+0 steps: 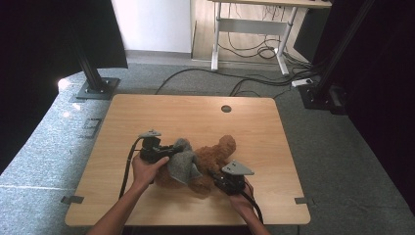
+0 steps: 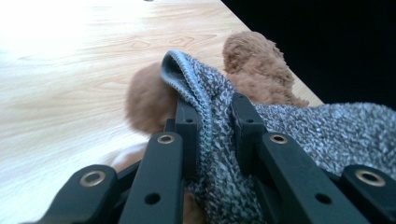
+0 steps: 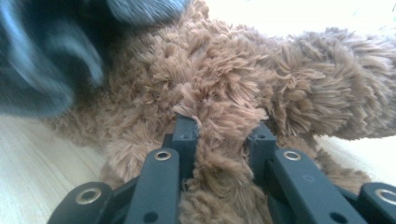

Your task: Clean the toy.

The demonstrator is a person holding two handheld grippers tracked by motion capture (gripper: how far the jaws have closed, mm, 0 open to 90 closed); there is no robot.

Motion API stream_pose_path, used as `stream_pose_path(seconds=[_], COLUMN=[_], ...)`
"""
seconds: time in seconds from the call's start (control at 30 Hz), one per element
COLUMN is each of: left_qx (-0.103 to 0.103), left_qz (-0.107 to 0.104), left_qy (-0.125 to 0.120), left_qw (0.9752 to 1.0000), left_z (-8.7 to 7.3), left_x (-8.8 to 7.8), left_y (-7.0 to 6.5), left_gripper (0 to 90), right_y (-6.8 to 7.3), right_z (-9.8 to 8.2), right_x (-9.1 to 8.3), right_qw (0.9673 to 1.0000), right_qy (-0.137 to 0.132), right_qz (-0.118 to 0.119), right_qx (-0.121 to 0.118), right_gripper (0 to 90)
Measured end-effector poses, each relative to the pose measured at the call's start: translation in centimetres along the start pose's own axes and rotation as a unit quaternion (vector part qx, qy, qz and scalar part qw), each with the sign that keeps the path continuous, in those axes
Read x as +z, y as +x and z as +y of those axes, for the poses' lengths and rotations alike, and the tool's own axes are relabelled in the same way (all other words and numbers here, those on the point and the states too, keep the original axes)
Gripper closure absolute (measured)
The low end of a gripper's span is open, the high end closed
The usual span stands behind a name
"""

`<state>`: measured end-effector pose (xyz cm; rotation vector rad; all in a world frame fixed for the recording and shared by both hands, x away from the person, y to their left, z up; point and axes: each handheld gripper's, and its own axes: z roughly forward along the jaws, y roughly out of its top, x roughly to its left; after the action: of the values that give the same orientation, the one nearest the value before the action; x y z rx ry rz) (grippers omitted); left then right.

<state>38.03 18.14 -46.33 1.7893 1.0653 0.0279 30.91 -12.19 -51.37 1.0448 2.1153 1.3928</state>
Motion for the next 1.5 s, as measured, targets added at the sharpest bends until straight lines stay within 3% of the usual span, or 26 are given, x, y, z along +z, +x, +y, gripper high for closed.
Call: stream_pose_path(seconds=[0.33,0.9,1.07,1.13,1.17,1.27,1.3,1.33,1.4,1.43,1.47,1.5], left_qx=[-0.022,-0.040,-0.052,-0.066,-0.071,-0.058,-0.058,-0.044,-0.029,-0.029,-0.013,-0.013], left_qz=[0.011,0.024,0.037,0.026,0.015,-0.009,-0.009,-0.029,-0.051,-0.051,-0.069,-0.069], left_qy=[-0.005,0.001,0.011,0.008,-0.001,-0.022,-0.022,-0.029,-0.028,-0.028,-0.023,-0.023], left_qw=[0.9997,0.9989,0.9979,0.9974,0.9973,0.9980,0.9980,0.9982,0.9979,0.9979,0.9973,0.9973], left_z=[-1.1,-2.2,-3.4,-3.7,-3.6,-2.5,-2.5,-1.3,-0.1,-0.1,1.1,1.1], left_x=[-2.8,-3.8,-4.5,-4.8,-5.1,-5.5,-5.5,-5.1,-4.2,-4.2,-2.9,-2.9], left_y=[2.2,4.0,5.2,5.6,5.5,4.1,4.1,2.6,1.0,1.0,-0.5,-0.5], left_gripper=[76.2,76.2,76.3,76.3,76.3,76.2,76.1,76.1,76.0,76.0,76.0,76.0], right_y=[-0.2,-0.5,-0.5,-0.4,-0.3,0.0,0.0,0.0,0.0,0.0,-0.1,-0.1], right_z=[-0.3,-0.4,-0.5,-0.5,-0.6,-0.9,-0.9,-0.9,-0.9,-0.9,-0.9,-0.9], right_x=[-0.3,-0.5,-0.6,-0.7,-0.8,-1.1,-1.1,-1.1,-1.0,-1.0,-1.0,-1.1], right_qw=[0.9998,0.9995,0.9995,0.9996,0.9997,0.9998,0.9998,0.9998,0.9998,0.9998,0.9997,0.9997], right_qy=[0.001,0.001,0.002,0.004,0.004,0.004,0.004,0.005,0.004,0.004,0.005,0.005], right_qz=[0.013,0.024,0.026,0.025,0.023,0.021,0.021,0.021,0.020,0.021,0.022,0.023], right_qx=[0.013,0.021,0.021,0.016,0.011,0.003,0.003,0.004,0.004,0.005,0.006,0.007], right_gripper=[71.8,71.8,71.8,71.8,71.8,71.8,71.8,71.8,71.8,71.8,71.8,71.8])
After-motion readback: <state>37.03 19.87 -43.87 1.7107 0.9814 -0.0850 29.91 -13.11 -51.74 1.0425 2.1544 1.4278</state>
